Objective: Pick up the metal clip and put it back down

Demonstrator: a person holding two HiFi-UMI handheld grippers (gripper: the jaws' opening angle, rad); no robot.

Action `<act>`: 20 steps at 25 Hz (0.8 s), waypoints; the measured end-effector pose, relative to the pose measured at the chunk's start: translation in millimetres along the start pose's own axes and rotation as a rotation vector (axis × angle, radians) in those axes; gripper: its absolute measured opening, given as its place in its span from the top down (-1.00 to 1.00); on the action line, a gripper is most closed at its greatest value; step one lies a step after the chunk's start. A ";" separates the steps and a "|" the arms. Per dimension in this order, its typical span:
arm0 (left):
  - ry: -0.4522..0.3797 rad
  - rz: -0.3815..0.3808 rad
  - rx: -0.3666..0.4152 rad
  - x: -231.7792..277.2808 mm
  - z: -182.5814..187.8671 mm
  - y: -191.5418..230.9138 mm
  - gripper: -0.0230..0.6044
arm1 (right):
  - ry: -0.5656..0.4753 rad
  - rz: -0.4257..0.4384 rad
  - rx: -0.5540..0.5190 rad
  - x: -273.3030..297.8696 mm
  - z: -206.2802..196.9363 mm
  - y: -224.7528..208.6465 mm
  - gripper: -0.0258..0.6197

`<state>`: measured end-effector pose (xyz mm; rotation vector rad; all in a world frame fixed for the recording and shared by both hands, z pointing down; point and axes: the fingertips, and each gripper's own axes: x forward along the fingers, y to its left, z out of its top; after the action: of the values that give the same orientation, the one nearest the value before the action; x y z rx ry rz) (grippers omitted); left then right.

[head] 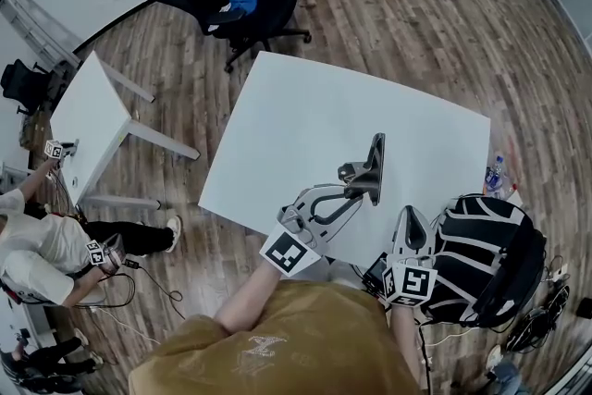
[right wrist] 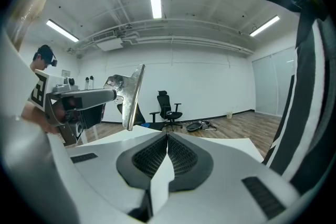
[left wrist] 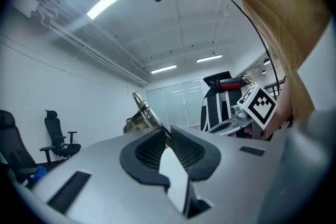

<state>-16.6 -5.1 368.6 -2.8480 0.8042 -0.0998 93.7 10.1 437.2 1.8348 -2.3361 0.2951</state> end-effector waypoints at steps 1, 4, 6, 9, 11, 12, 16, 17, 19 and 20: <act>0.003 -0.001 -0.002 0.0 -1.1 0.3 0.80 | 0.000 0.000 -0.001 0.4 0.1 0.1 0.89; 0.015 -0.004 -0.004 -1.4 -4.0 -0.5 0.80 | 0.002 -0.003 -0.002 -0.9 -0.2 0.4 0.89; 0.012 0.001 -0.007 -1.5 -4.3 -0.1 0.80 | -0.001 -0.008 -0.002 -2.0 0.5 -0.9 0.89; 0.011 0.004 -0.014 -1.0 -6.7 -0.2 0.80 | -0.003 -0.011 -0.001 -3.4 -0.3 -3.0 0.89; 0.009 0.005 -0.020 -0.2 -9.1 -0.4 0.80 | -0.003 -0.009 0.001 -3.1 -1.3 -3.3 0.89; 0.007 0.006 -0.022 0.2 -10.0 -0.4 0.80 | -0.004 -0.008 0.002 -2.6 -1.4 -3.1 0.89; 0.024 0.006 -0.041 0.3 -16.6 -0.9 0.80 | 0.000 0.001 0.007 -0.4 -2.1 0.5 0.89; 0.027 0.008 -0.048 0.2 -18.5 -1.0 0.80 | 0.003 0.003 0.007 -0.4 -3.0 1.3 0.89; 0.033 0.012 -0.064 0.1 -22.7 -1.5 0.80 | 0.008 0.005 0.011 -0.3 -5.0 2.0 0.89; 0.035 0.012 -0.072 0.2 -24.9 -1.8 0.80 | 0.010 0.006 0.013 -0.1 -5.9 1.9 0.89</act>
<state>-18.3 -7.5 393.4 -2.9163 0.8479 -0.1223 91.8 12.1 442.7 1.8280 -2.3397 0.3206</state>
